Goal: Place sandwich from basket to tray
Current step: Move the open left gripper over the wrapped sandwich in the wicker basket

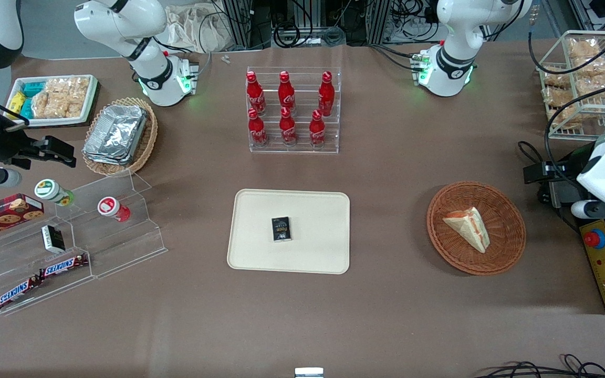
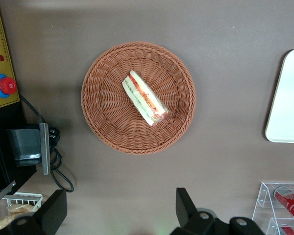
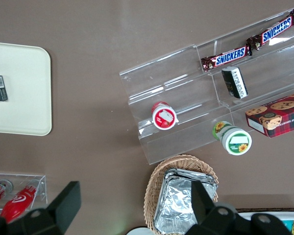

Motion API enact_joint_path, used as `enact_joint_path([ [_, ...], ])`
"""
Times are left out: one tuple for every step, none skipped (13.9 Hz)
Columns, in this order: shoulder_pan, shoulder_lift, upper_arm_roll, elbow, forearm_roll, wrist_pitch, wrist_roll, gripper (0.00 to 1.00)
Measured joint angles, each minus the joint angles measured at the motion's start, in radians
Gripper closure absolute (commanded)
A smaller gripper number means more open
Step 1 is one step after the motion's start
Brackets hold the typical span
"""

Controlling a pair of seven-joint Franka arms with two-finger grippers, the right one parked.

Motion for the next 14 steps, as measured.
enact_joint_path([
  [0.0, 0.002, 0.0, 0.001, 0.0, 0.0, 0.0, 0.01],
  [0.0, 0.003, 0.0, 0.002, 0.0, 0.0, 0.0, 0.01],
  [0.0, 0.003, 0.0, 0.002, 0.0, 0.0, 0.0, 0.0],
  [0.0, 0.003, 0.0, 0.002, 0.0, 0.0, 0.0, 0.0],
  [0.0, 0.003, 0.0, 0.002, 0.0, 0.0, 0.0, 0.0],
  [0.0, 0.004, 0.0, 0.002, 0.0, 0.0, 0.0, 0.0],
  [0.0, 0.006, -0.001, 0.002, 0.0, 0.0, 0.0, 0.0],
  [-0.001, 0.011, -0.001, 0.002, 0.0, 0.0, 0.0, 0.0],
  [-0.001, 0.02, -0.001, 0.002, 0.001, 0.001, 0.0, 0.0],
  [-0.001, 0.031, -0.001, 0.002, 0.001, 0.003, 0.0, 0.0],
  [-0.001, 0.042, -0.001, 0.002, 0.001, 0.004, 0.0, 0.0],
  [-0.001, 0.051, -0.001, 0.002, 0.002, 0.005, 0.0, 0.0],
  [-0.001, 0.057, -0.001, 0.002, 0.002, 0.009, 0.0, 0.0],
  [-0.001, 0.06, -0.001, 0.0, 0.002, 0.022, 0.0, 0.0],
])
